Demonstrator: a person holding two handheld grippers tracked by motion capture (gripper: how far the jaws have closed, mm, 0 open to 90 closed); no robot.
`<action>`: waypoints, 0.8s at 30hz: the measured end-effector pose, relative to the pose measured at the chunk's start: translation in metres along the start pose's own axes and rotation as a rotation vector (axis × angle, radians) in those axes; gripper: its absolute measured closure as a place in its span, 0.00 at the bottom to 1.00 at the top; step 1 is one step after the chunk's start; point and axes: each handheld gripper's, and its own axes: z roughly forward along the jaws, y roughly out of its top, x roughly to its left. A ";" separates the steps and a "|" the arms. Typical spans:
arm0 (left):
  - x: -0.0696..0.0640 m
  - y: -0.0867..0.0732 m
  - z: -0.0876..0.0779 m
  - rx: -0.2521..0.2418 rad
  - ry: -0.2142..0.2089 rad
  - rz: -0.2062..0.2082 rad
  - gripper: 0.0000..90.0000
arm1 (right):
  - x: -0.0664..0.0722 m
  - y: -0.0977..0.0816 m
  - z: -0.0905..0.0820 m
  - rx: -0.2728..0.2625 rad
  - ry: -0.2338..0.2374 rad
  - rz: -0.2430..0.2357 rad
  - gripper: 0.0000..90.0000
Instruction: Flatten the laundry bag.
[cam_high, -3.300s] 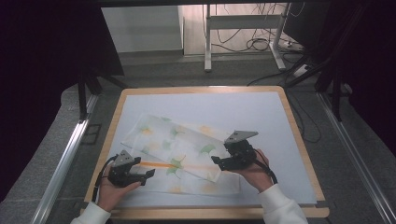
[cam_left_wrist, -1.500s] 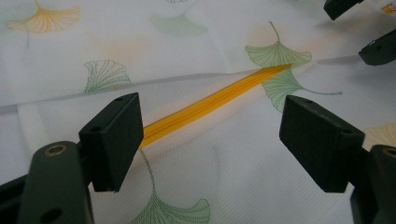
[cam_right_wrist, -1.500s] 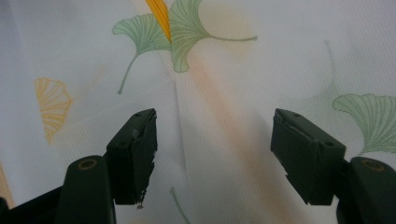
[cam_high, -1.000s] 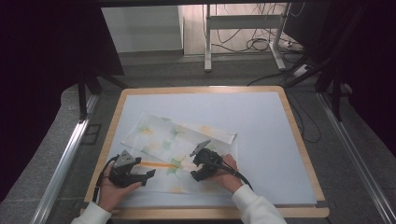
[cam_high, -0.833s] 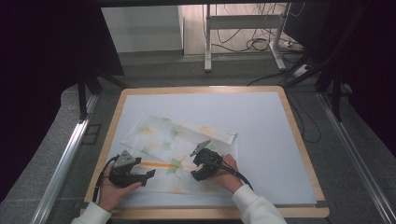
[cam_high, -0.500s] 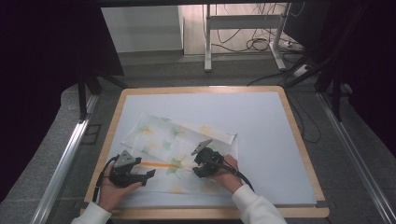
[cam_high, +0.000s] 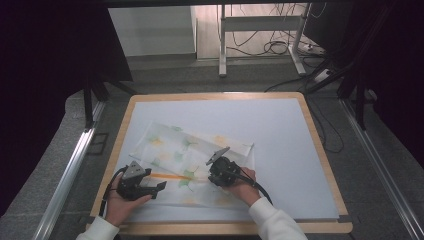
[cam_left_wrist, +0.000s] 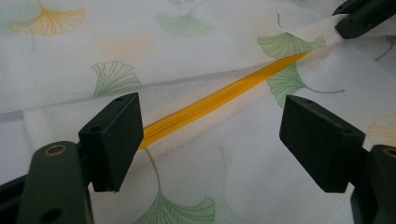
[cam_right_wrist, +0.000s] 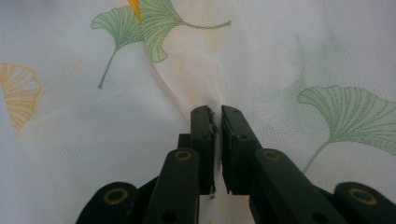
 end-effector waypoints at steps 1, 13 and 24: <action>0.000 0.000 0.000 0.000 0.000 0.000 0.24 | 0.000 0.000 0.000 0.000 0.005 0.004 0.97; 0.000 0.000 0.000 0.001 0.000 0.003 0.24 | 0.000 0.001 -0.004 -0.024 0.012 -0.001 0.98; 0.000 0.000 0.000 0.000 -0.001 0.004 0.24 | -0.001 0.005 -0.018 -0.096 0.020 0.013 0.99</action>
